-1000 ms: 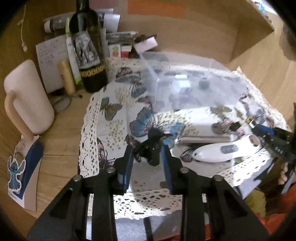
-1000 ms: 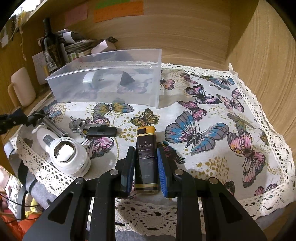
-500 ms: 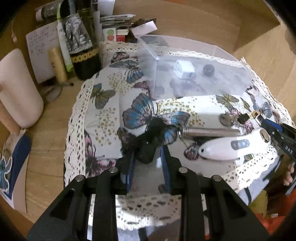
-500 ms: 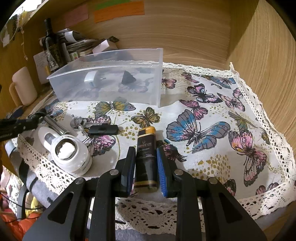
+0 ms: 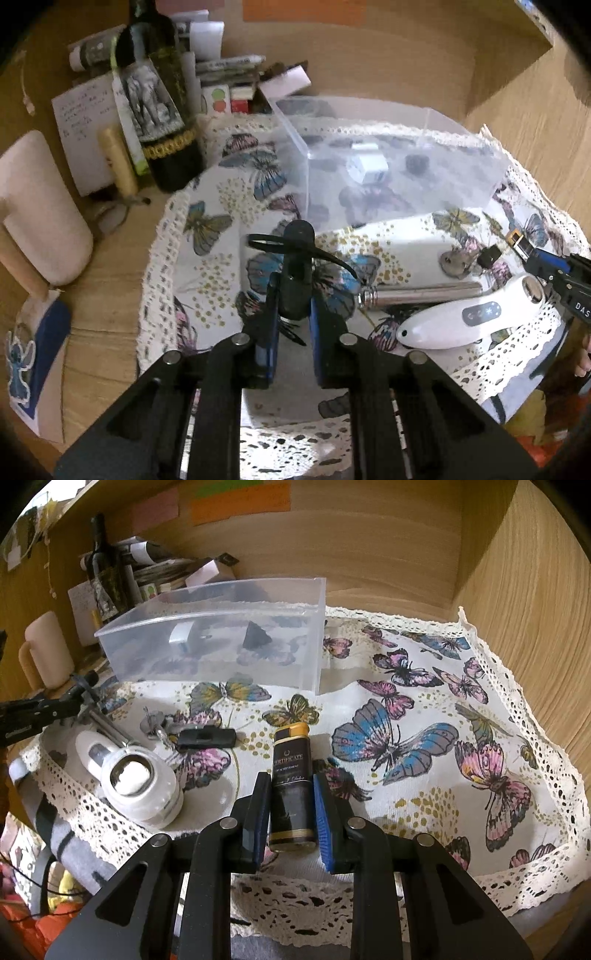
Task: Organize rigid objects
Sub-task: 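Lower the cylinder into the clear box with the left tool while the right tool releases the bottle inside, then grasp the silver metal rod with the left tool while the right tool grasps the white round mirror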
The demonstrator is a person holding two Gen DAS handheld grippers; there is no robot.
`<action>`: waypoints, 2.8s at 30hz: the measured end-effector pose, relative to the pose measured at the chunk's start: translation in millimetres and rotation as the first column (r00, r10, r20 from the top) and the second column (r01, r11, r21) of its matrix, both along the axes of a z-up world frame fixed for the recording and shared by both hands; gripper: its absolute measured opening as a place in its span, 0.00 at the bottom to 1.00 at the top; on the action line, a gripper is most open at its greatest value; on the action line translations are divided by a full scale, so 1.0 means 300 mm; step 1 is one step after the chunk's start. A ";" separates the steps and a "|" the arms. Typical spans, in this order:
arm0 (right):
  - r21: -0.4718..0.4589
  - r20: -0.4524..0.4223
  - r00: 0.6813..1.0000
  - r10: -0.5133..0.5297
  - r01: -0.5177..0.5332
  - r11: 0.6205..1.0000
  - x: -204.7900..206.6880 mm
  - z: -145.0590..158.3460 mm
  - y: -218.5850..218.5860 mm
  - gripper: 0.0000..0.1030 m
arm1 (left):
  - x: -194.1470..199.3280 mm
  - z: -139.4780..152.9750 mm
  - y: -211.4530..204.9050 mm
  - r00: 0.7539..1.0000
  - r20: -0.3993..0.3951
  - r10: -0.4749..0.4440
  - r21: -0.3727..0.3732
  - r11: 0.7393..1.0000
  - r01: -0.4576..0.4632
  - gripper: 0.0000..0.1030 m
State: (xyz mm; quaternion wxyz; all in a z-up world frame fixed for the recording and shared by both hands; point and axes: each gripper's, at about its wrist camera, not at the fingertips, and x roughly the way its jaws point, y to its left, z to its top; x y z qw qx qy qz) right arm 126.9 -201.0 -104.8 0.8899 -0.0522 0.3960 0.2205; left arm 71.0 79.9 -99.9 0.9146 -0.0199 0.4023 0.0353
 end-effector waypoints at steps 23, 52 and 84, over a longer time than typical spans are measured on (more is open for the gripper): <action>0.098 0.272 0.962 -0.023 -0.004 0.995 0.142 0.351 0.053 0.20 | 0.109 0.342 -0.035 0.966 0.254 -0.044 -0.025 0.998 0.052 0.14; -0.135 0.049 0.995 0.092 -0.084 0.987 0.467 0.121 0.293 0.20 | 0.467 0.107 -0.084 0.993 -0.012 -0.118 0.029 0.993 0.118 0.14; -0.064 0.184 0.971 0.155 -0.146 0.987 0.144 0.273 0.247 0.55 | 0.202 0.208 -0.083 0.990 0.097 -0.099 0.029 0.995 0.096 0.90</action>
